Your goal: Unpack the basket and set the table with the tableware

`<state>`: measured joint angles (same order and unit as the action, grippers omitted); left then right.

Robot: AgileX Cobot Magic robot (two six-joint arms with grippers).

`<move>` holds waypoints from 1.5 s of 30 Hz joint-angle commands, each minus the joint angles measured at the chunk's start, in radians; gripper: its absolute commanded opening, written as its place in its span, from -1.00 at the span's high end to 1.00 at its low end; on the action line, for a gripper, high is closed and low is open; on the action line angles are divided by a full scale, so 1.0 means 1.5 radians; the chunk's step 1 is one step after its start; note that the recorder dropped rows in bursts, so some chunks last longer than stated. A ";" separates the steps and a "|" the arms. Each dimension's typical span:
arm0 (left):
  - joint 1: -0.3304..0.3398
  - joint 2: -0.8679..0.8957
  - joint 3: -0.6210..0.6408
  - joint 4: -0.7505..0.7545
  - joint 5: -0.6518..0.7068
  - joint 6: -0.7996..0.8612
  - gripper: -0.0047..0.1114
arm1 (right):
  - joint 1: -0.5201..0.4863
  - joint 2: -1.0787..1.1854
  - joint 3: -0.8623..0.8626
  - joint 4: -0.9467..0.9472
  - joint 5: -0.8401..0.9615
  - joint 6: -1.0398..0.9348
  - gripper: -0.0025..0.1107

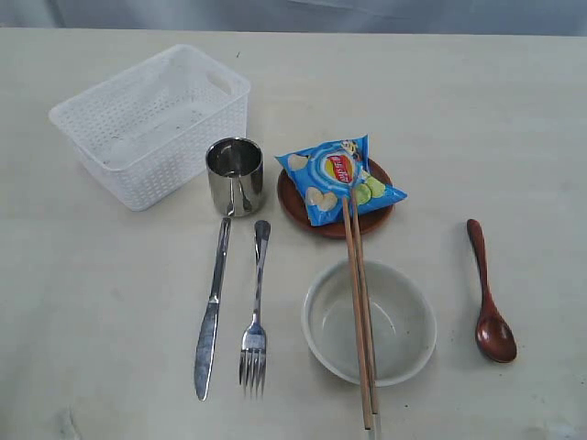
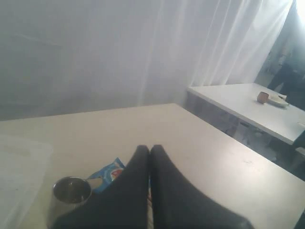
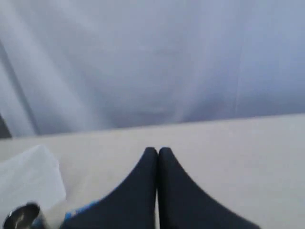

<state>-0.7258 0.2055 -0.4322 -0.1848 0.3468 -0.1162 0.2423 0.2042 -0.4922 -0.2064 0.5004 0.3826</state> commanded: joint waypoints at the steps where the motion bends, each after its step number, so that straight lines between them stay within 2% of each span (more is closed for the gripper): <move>1: -0.004 -0.002 0.004 0.003 0.002 0.003 0.92 | -0.028 -0.093 0.153 -0.013 -0.220 -0.005 0.96; 8: -0.004 -0.002 0.004 0.003 0.002 0.003 0.92 | -0.028 -0.110 0.328 -0.003 -0.457 0.006 0.96; 9: -0.004 -0.002 0.004 0.003 0.002 0.003 0.92 | -0.028 -0.110 0.328 -0.003 -0.457 0.004 0.96; 10: -0.004 -0.002 0.004 0.003 0.002 0.003 0.92 | -0.028 -0.111 0.328 -0.003 -0.396 0.005 0.96; 12: -0.004 -0.002 0.004 0.003 0.002 0.003 0.92 | -0.028 -0.111 0.328 -0.003 -0.351 0.002 0.96; 18: -0.004 -0.002 0.004 0.003 0.002 0.003 0.92 | -0.039 -0.111 0.328 -0.003 -0.315 -0.010 0.96; 24: -0.004 -0.002 0.004 0.003 0.002 0.003 0.92 | -0.126 -0.111 0.328 0.000 -0.312 0.033 0.96; 34: -0.004 -0.002 0.004 0.003 0.002 0.003 0.92 | -0.129 -0.111 0.328 0.003 -0.309 0.031 0.96; 39: -0.004 -0.002 0.004 0.003 0.002 0.003 0.92 | -0.129 -0.111 0.328 0.050 -0.310 -0.019 0.96; 42: -0.004 -0.002 0.004 0.003 0.002 0.003 0.92 | -0.129 -0.111 0.328 0.113 -0.299 -0.003 0.96; 45: -0.004 -0.002 0.004 0.003 0.002 0.003 0.92 | -0.129 -0.111 0.328 0.117 -0.299 -0.003 0.96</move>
<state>-0.7258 0.2055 -0.4322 -0.1848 0.3468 -0.1162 0.0551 0.0446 -0.0021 -0.0457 0.0463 0.3772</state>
